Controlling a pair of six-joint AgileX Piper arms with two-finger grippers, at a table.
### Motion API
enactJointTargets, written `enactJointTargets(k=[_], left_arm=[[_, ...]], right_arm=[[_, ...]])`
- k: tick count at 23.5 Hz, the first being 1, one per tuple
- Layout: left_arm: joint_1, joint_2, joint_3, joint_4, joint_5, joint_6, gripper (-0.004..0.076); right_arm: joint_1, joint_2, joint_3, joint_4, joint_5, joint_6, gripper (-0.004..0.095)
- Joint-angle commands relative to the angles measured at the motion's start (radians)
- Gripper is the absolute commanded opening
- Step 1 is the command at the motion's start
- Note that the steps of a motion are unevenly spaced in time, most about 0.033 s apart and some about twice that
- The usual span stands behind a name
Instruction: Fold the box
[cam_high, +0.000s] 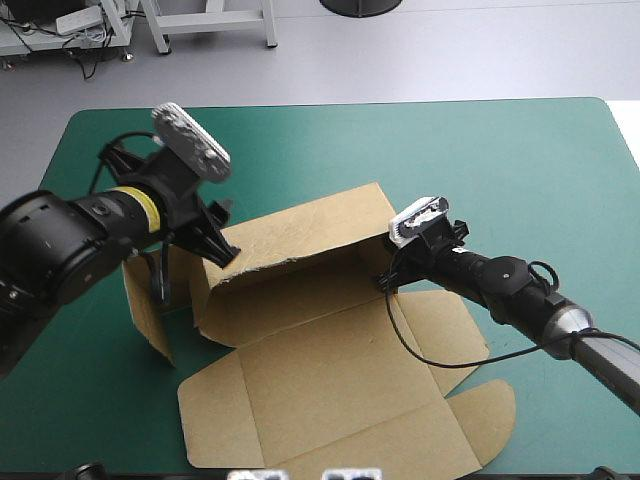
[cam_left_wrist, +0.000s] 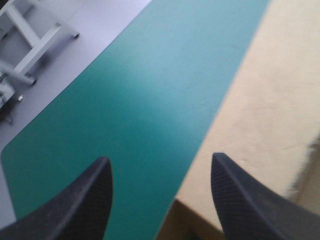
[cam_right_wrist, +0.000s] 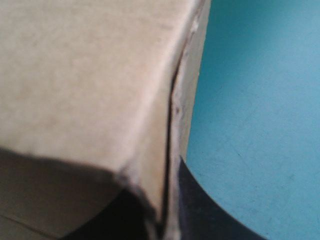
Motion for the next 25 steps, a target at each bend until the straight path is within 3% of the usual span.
enactJointTargets(k=[1,4,6,9,13,20,25], left_arm=[[0.218,-0.022,-0.045,-0.032,0.044,0.008,0.04],[0.486,-0.022,-0.045,-0.19,0.044,0.086,0.0398],[0.663,-0.011,-0.045,-0.275,0.044,0.12,0.0398],[0.858,0.027,-0.045,-0.394,0.044,0.163,0.0398],[0.954,0.072,-0.043,-0.546,0.044,0.212,0.0398],[0.977,0.136,-0.043,-0.571,0.006,0.243,0.0398],[0.983,0.138,-0.042,-0.49,-0.045,0.241,0.0398]], right_arm=[[-0.018,-0.022,-0.023,-0.244,0.133,0.133,-0.0017],[-0.117,-0.022,-0.037,-0.462,0.254,0.288,-0.0017],[-0.205,-0.022,-0.095,-0.505,0.425,0.311,-0.0017],[-0.303,-0.022,-0.273,-0.596,0.817,0.278,-0.0017],[-0.365,-0.022,-0.453,-0.633,1.048,0.37,-0.0017],[-0.389,0.006,-0.716,-0.875,1.103,0.732,-0.0017],[-0.389,0.088,-0.729,-0.895,1.103,0.763,-0.0018]])
